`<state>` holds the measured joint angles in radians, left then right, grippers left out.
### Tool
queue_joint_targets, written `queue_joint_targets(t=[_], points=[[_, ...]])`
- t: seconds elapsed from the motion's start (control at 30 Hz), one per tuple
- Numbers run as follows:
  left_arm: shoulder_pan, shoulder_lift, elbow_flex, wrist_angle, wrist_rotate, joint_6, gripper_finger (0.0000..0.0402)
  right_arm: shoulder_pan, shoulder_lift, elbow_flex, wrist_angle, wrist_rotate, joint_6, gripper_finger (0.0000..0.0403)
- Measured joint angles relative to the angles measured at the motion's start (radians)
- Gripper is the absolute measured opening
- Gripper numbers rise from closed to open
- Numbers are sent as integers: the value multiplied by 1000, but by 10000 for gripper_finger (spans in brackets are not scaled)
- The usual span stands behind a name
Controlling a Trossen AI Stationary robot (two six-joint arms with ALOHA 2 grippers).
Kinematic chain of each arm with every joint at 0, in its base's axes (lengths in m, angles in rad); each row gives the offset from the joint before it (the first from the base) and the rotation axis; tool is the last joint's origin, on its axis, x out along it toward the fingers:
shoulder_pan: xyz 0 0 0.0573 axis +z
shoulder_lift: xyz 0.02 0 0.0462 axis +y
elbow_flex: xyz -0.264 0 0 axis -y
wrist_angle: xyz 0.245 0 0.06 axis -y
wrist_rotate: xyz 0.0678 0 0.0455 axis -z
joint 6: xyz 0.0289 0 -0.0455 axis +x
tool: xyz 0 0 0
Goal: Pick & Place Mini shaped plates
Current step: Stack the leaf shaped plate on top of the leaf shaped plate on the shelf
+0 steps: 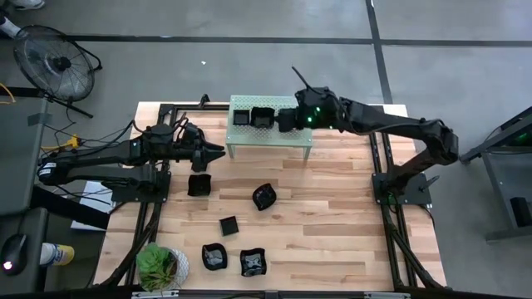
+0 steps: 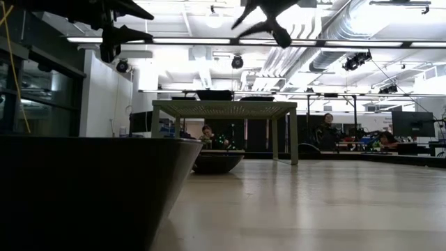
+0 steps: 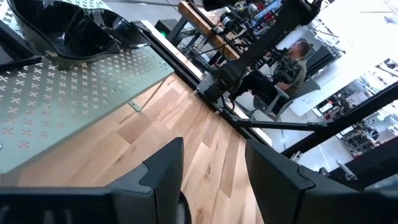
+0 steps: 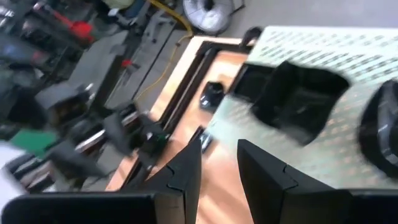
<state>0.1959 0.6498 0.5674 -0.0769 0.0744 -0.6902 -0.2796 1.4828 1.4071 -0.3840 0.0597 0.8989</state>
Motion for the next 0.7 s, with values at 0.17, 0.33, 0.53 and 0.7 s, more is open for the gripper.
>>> queue_joint_targets(t=[0.17,0.33,0.53,0.7], points=[[0,0,0,-1,13,-9,169,99,-25,0,-4,-1,-26,99],[0,0,0,-8,14,-15,169,215,-35,0,-32,31,-29,99],[0,0,0,-36,17,-15,169,347,-32,0,-62,94,-27,99],[0,0,0,-57,17,-15,169,449,-30,0,-98,121,-17,99]])
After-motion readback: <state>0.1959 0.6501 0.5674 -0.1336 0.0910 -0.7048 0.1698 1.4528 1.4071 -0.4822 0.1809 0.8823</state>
